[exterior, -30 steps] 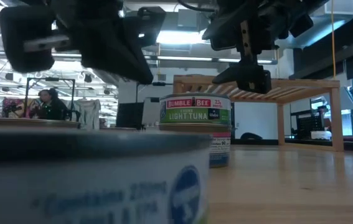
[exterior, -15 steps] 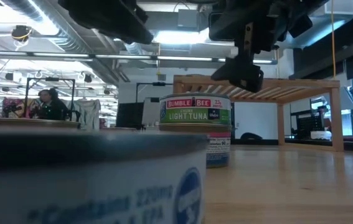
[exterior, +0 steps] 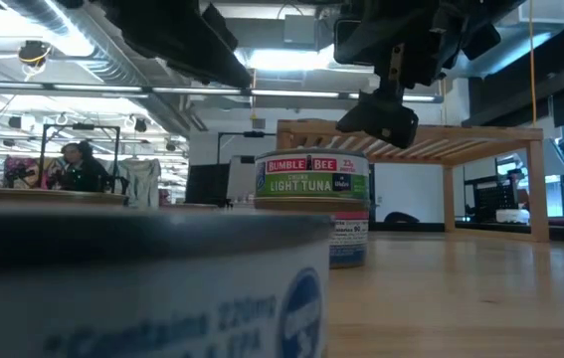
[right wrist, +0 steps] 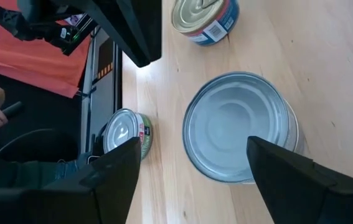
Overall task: Stack canned seafood by type on shelf
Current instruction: Stack the green tuna can on top of the green tuna can on the shelf
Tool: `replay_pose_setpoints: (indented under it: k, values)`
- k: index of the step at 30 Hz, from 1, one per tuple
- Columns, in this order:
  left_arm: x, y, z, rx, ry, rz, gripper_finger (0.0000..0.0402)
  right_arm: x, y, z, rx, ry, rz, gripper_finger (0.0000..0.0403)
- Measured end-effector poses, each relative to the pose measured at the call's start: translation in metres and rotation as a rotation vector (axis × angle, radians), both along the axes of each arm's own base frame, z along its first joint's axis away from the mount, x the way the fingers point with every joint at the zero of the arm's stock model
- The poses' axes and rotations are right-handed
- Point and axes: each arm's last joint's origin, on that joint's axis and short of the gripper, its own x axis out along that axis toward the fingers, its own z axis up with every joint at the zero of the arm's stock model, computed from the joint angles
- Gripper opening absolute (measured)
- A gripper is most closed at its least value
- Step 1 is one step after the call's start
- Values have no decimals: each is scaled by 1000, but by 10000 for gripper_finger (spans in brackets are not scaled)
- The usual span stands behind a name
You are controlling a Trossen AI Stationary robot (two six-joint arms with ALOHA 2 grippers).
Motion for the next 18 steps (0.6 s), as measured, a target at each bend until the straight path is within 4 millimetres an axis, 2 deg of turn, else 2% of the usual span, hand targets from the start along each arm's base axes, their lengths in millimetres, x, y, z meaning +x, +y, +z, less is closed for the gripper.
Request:
replay_pose_setpoints:
  k: [5,8,14,18]
  values:
    - [-1,-6,-3,-36,24,-64,107,0,1,2,-14,-26,37,292]
    - [-2,-15,-1,-164,36,-90,124,-2,1,5,-42,-59,66,292]
    - [-5,-23,0,-496,128,131,135,-1,1,7,-106,-108,112,292]
    - [-10,-32,0,-618,174,209,132,-2,0,6,-140,-116,119,292]
